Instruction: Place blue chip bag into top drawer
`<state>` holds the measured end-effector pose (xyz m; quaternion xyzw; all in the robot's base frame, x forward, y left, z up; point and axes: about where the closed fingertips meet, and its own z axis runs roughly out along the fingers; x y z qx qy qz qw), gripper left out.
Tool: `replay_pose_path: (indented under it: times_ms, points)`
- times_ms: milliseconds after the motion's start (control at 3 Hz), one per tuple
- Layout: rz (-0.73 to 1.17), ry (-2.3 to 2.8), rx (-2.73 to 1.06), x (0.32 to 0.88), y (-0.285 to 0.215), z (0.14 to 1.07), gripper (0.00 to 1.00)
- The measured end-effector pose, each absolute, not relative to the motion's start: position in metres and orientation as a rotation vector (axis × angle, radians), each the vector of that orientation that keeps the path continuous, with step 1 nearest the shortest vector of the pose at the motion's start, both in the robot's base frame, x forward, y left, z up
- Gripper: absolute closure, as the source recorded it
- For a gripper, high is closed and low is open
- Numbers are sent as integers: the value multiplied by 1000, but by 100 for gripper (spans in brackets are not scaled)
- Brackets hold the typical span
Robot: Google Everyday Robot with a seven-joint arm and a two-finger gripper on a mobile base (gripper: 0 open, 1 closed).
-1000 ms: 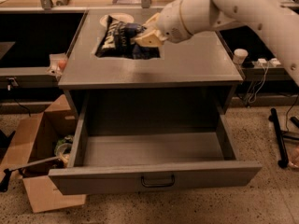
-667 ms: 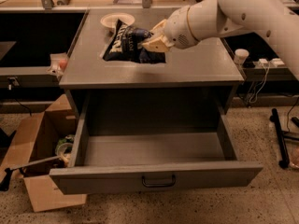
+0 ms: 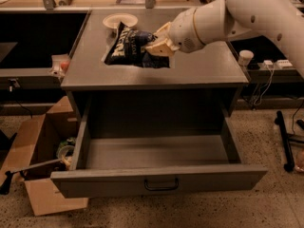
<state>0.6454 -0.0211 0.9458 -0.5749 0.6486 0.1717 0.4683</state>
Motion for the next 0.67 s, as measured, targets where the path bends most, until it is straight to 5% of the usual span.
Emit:
replay_pose_path:
  times_ms: [667]
  points:
    - [435,1638,-1487,569,-39,937,100]
